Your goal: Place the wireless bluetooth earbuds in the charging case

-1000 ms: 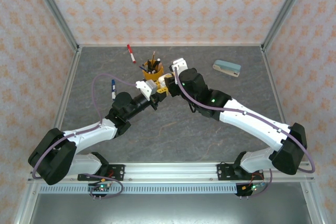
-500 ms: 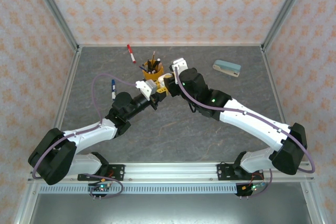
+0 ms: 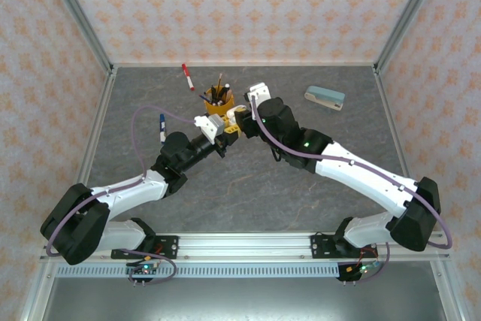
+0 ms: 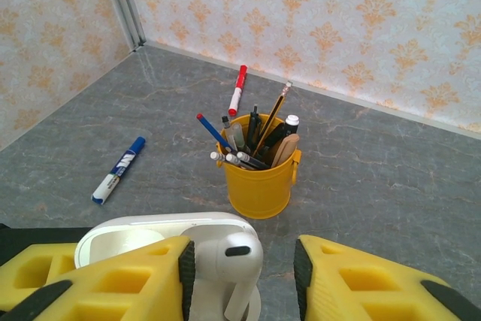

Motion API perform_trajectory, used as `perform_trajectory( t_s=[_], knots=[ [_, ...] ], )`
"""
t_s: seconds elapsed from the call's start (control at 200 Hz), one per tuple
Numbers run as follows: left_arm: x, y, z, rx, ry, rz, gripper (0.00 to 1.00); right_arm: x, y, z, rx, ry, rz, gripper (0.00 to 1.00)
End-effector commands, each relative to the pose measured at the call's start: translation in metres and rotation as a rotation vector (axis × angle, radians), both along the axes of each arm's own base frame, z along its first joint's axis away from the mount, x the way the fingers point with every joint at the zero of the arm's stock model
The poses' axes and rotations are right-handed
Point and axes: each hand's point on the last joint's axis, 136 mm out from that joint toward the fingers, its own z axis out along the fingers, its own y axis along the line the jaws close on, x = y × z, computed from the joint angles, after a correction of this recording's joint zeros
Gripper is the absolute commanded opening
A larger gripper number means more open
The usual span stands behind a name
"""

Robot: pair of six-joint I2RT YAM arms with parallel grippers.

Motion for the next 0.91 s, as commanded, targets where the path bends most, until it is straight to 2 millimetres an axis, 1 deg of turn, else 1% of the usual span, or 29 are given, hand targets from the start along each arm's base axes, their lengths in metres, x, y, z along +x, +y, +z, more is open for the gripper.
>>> perform_trajectory(
  t_s=[0.0,0.666,0.761,0.901],
  knots=[
    [0.001,-0.003,0.021,-0.02,-0.067,-0.001,0.0,-0.004,-0.008,0.026,0.05,-0.033,-0.023,0.42],
    [0.002,-0.004,0.019,-0.02,-0.061,-0.002,0.0,-0.007,0.001,0.031,0.118,0.006,0.009,0.46],
    [0.002,-0.004,0.019,-0.021,-0.062,-0.001,0.0,-0.006,-0.001,0.033,0.143,0.017,0.005,0.47],
    [0.001,-0.003,0.019,-0.019,-0.063,0.0,0.0,-0.004,-0.012,0.046,0.24,0.042,-0.007,0.49]
  ],
)
